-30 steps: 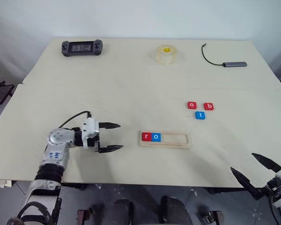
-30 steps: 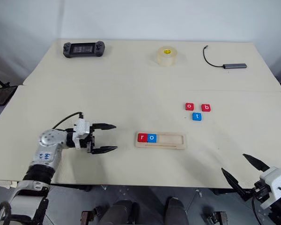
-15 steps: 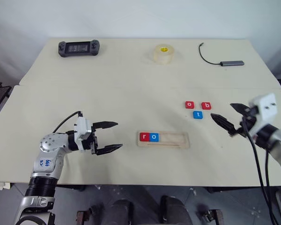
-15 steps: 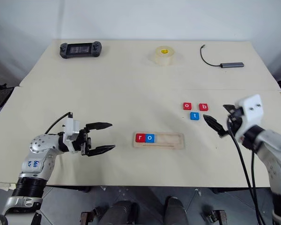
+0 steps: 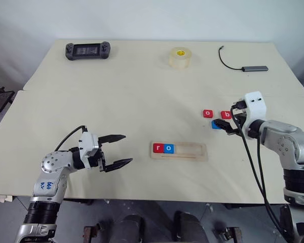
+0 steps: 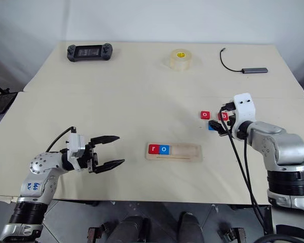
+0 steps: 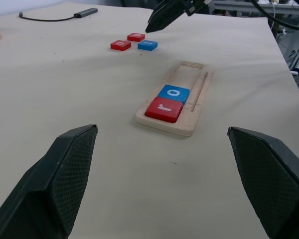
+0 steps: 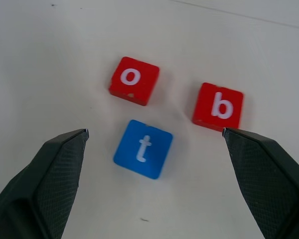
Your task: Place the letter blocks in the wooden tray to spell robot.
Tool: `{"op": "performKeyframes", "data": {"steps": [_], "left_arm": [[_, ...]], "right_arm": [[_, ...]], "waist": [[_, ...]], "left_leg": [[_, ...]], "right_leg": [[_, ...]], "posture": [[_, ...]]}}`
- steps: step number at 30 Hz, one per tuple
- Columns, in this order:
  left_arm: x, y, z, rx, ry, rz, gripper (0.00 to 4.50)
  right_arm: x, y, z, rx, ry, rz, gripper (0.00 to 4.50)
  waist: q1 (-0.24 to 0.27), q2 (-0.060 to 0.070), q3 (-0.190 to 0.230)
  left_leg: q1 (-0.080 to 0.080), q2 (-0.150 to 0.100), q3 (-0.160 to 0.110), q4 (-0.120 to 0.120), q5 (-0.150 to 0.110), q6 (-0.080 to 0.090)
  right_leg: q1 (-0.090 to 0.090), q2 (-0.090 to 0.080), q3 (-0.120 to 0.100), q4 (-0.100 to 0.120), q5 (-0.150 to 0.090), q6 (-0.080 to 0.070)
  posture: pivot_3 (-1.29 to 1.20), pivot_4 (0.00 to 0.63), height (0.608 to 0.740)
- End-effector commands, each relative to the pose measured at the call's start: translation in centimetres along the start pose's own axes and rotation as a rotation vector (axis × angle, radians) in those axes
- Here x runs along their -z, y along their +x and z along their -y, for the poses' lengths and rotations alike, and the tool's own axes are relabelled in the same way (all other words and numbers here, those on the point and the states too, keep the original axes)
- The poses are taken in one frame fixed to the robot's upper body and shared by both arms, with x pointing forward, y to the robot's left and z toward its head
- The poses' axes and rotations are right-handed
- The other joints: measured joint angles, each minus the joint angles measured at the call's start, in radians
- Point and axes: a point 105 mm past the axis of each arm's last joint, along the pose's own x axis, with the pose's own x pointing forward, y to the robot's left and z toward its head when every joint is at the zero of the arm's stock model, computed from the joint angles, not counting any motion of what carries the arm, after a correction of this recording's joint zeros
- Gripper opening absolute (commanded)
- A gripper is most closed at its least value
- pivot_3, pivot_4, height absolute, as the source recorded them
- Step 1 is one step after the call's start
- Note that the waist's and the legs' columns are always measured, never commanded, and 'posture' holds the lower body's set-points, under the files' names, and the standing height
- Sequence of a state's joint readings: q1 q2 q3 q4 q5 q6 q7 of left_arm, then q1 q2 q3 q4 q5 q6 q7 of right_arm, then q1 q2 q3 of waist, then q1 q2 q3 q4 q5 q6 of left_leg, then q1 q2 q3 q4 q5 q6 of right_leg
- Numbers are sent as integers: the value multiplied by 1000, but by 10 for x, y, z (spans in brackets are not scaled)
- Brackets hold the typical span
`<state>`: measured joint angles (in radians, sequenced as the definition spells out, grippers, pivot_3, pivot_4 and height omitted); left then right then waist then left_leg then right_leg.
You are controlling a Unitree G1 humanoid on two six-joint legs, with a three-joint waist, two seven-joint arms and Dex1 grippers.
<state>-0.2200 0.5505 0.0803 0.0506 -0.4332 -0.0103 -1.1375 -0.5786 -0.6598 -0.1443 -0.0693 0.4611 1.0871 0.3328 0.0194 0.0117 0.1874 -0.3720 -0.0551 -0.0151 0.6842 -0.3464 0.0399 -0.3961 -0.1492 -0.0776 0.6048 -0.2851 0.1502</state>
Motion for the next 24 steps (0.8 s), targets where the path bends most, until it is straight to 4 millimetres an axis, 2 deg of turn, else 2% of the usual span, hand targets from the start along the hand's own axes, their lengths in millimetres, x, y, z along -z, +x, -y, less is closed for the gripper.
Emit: {"op": "performKeyframes", "data": {"steps": [1, 13, 18, 24], "left_arm": [[-10, -1, 0, 6, 26, 23, 4453], [-13, 2, -2, 15, 42, 23, 4453], [-14, 4, -2, 19, 48, 26, 4453], [-16, 3, -1, 12, 55, 28, 4453]], "right_arm": [[-15, -2, 5, 36, -10, 42, 4500], [-13, 19, 41, 165, 36, -29, 4500], [-18, 37, 44, 165, 29, -28, 4500], [-12, 53, 42, 157, 31, -56, 4500]], "waist": [[0, 0, 0], [-10, 0, 0], [-25, 0, 0], [-40, 0, 0]], "left_leg": [[0, 0, 0, 0, 0, 0], [0, 0, 0, 0, 0, 0], [0, 0, 1, 0, 0, 0], [0, 0, 1, -1, 0, 0]], "right_leg": [[0, 0, 0, 0, 0, 0], [0, 0, 0, 1, 0, 0], [0, 0, 0, 1, 0, 0], [-1, 0, 0, 1, 0, 0]], "posture": [[0, 150, 740], [0, 150, 740], [0, 150, 740], [0, 150, 740]]}}
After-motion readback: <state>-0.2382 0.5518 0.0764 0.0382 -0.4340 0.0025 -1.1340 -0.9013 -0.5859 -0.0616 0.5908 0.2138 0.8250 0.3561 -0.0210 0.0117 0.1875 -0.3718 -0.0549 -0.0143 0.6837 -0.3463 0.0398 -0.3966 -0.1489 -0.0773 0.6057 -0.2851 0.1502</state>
